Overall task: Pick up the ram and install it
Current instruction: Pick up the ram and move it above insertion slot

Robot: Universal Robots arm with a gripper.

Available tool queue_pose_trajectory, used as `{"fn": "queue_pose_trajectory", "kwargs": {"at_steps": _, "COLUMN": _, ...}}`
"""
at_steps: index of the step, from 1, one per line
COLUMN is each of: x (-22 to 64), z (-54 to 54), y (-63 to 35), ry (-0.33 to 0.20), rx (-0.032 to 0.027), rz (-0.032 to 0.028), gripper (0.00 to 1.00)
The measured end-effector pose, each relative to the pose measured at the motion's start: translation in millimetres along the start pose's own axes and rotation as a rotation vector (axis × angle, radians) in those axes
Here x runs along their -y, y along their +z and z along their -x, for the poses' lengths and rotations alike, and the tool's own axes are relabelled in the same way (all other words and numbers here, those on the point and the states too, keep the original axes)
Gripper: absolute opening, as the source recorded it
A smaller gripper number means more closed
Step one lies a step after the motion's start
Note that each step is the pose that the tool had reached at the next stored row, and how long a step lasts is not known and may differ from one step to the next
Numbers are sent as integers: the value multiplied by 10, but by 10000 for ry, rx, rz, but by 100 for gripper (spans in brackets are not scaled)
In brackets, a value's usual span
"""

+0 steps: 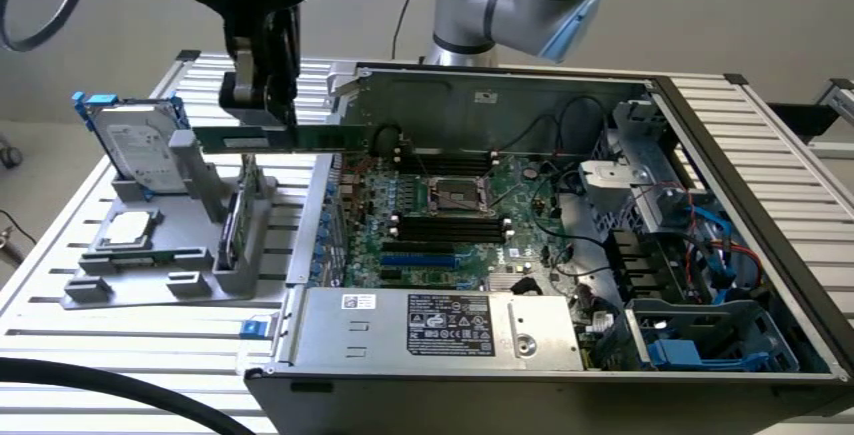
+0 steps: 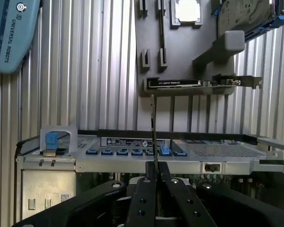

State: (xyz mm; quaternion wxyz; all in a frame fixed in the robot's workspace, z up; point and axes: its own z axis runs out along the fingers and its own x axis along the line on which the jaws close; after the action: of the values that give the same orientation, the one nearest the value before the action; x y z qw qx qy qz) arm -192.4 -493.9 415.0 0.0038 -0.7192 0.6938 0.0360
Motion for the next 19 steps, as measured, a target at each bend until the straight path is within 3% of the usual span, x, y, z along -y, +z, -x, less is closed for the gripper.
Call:
{"fn": "queue_pose_trajectory", "kwargs": {"at_steps": 14, "x": 640, "z": 103, "y": 13, "ry": 1, "rx": -15, "rz": -4, "gripper": 14}}
{"fn": "queue_pose_trajectory", "kwargs": {"at_steps": 19, "x": 789, "z": 125, "y": 55, "ry": 55, "rx": -14, "rz": -8, "gripper": 14}}
